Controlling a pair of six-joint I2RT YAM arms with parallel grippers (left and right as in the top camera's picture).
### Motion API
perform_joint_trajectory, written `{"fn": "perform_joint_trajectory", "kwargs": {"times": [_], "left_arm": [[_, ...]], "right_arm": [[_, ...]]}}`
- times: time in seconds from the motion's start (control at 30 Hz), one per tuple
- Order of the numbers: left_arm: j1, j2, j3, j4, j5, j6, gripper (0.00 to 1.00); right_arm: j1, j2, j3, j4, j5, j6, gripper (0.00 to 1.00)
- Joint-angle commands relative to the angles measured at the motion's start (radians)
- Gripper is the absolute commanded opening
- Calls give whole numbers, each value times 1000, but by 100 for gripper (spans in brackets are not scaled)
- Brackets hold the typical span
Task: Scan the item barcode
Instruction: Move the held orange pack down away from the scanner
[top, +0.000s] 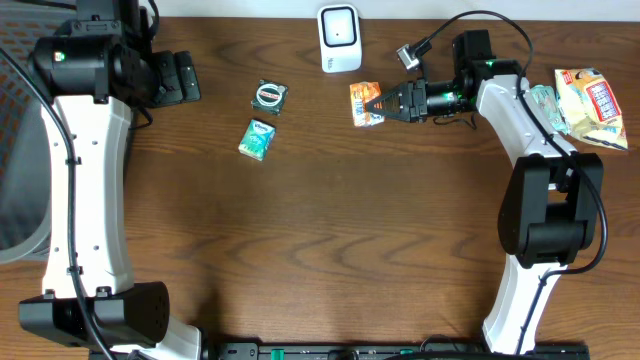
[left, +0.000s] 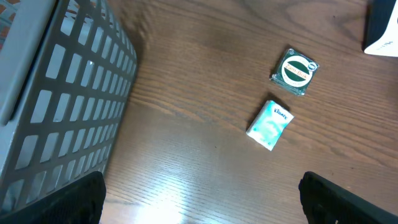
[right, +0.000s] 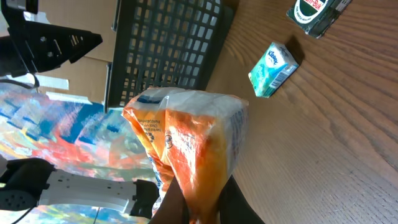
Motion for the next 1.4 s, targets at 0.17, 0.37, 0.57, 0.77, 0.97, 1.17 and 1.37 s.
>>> {"fn": "perform_joint_trajectory", "kwargs": {"times": [0.17,0.37,0.57,0.77,0.97,1.17,1.37], "left_arm": [[4,4,-5,0,-16,-9,98],[4,4,-5,0,-16,-9,98],[4,4,-5,0,-16,-9,98],[4,4,-5,0,-16,-9,97],[4,4,-5,0,-16,-9,98],[4,4,-5,0,-16,-9,98],[4,4,-5,0,-16,-9,98]], "right_arm": [[13,-14,-3,3,12,-18,1],[13,-14,-3,3,15,-18,1],[14,-14,-3,-2,57,-17,1],[27,-14,-3,-1,58,-18,1],[30,-14,-3,-1,86,-17,1],[58,-14,-3,-5,356,98,1],[143,-16,14,-32,771,176,2]]}}
